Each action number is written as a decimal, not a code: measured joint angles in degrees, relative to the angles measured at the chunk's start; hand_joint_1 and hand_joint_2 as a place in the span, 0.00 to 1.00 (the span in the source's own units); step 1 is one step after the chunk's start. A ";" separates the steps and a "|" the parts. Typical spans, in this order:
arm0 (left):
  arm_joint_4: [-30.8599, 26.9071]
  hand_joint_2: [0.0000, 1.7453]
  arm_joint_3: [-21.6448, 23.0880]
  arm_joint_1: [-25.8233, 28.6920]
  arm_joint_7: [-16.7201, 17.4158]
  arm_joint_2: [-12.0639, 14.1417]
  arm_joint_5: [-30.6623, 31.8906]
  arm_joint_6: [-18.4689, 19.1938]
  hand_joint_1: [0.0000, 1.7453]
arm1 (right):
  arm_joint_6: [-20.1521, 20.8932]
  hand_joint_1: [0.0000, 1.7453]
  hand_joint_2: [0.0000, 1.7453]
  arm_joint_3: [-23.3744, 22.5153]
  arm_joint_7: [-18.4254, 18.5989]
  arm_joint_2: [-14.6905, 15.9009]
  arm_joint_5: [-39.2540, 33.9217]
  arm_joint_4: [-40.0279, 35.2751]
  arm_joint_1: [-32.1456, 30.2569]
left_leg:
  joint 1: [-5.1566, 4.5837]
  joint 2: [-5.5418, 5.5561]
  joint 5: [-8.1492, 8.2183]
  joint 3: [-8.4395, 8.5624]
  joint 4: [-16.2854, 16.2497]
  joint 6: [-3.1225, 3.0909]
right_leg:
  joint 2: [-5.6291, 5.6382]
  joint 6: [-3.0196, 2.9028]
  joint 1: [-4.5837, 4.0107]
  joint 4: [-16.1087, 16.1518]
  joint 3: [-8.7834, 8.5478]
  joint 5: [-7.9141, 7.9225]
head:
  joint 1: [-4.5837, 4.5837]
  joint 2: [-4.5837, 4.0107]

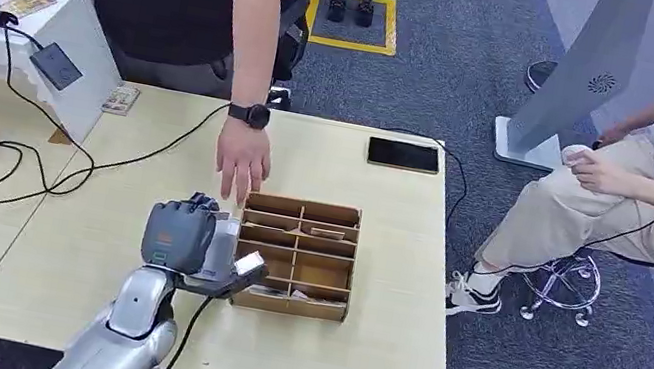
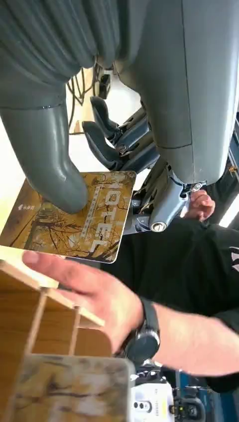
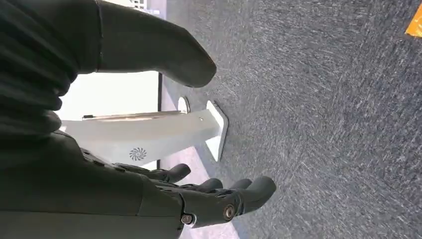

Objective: Pass the card to the sensor for recognition and then transmit it.

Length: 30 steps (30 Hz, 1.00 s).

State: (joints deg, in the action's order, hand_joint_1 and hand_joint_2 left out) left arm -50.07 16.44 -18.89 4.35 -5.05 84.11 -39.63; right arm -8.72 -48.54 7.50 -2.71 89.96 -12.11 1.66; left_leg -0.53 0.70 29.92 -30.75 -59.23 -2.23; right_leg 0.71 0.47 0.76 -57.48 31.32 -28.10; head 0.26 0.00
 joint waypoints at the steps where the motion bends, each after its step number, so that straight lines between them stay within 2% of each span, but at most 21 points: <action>1: 0.24 1.00 0.09 0.00 0.00 0.02 -0.02 0.00 1.00 | 0.00 0.00 1.00 0.00 0.00 0.00 0.00 0.00 -0.01 | 0.00 0.00 0.00 0.00 0.00 0.00 | 0.00 0.00 0.00 0.00 0.00 0.00 | 0.00 0.00; 11: 1.57 1.00 0.33 -0.05 0.00 0.02 -0.15 -0.02 1.00 | 0.00 0.00 1.00 0.00 0.00 0.00 0.00 0.00 -0.01 | 0.00 0.00 0.00 0.00 0.00 0.00 | 0.00 0.00 0.00 0.00 0.01 0.00 | 0.00 0.00; 20: 3.15 1.00 0.50 -0.28 -1.79 -0.28 -3.50 0.07 1.00 | 0.02 0.00 1.00 0.00 0.00 0.00 -0.02 0.00 0.01 | 0.00 0.00 0.00 0.00 0.00 0.00 | 0.00 0.00 0.00 0.00 0.00 0.00 | 0.00 0.00; 30: 5.55 1.00 1.57 -1.25 -1.97 -0.33 -4.68 2.64 1.00 | 0.00 0.00 1.00 0.09 0.00 0.00 0.00 0.00 0.02 | 0.00 0.00 0.00 0.02 0.00 0.00 | -0.01 0.00 0.00 0.00 -0.01 0.00 | 0.00 0.00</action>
State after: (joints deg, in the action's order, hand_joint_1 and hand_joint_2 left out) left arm -44.52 18.01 -20.14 2.38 -5.38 79.43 -36.98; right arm -8.72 -48.46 7.50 -2.71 89.96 -12.11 1.68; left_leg -0.53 0.71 29.92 -30.73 -59.23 -2.23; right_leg 0.71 0.47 0.76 -57.48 31.31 -28.10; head 0.26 0.00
